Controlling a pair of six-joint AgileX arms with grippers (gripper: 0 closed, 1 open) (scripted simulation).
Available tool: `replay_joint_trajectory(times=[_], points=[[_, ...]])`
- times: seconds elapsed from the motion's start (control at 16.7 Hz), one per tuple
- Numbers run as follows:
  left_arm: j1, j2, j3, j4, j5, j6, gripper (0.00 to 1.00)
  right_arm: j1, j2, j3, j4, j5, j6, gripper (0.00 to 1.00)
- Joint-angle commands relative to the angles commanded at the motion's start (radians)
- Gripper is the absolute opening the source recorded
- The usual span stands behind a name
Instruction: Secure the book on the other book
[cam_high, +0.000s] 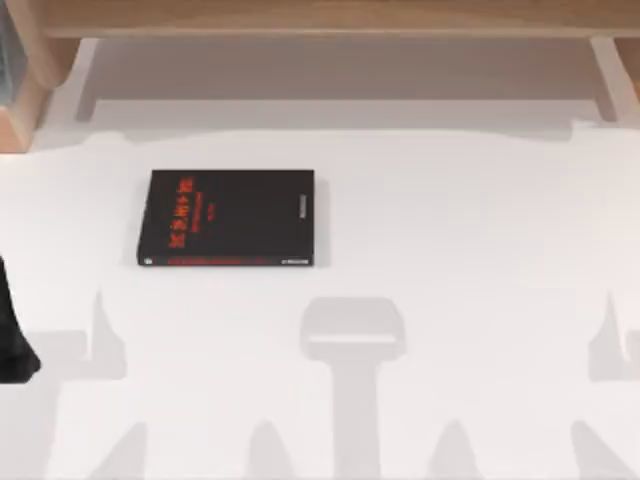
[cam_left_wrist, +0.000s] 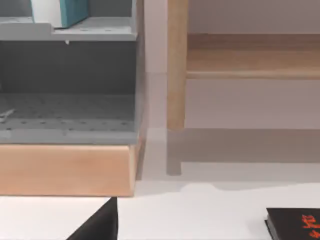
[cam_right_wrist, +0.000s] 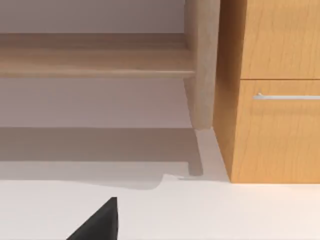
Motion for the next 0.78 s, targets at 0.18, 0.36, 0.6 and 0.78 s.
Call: replay_joint_trajectory(times=[0.18, 0.36, 0.6, 0.78], points=[[0.003, 0.01, 0.01, 0.004, 0.003, 0.0, 1.0, 0.0, 0.0, 0.0, 0.0, 0.0, 0.0, 1.0], [0.026, 0.104, 0.098, 0.043, 0.027, -0.001, 1.0, 0.0, 0.0, 0.0, 0.0, 0.0, 0.0, 1.0], [0.083, 0.377, 0.311, 0.138, 0.086, -0.004, 1.0, 0.0, 0.0, 0.0, 0.0, 0.0, 0.0, 1.0], [0.137, 0.665, 0.513, 0.228, 0.143, -0.005, 1.0, 0.0, 0.0, 0.0, 0.0, 0.0, 0.0, 1.0]])
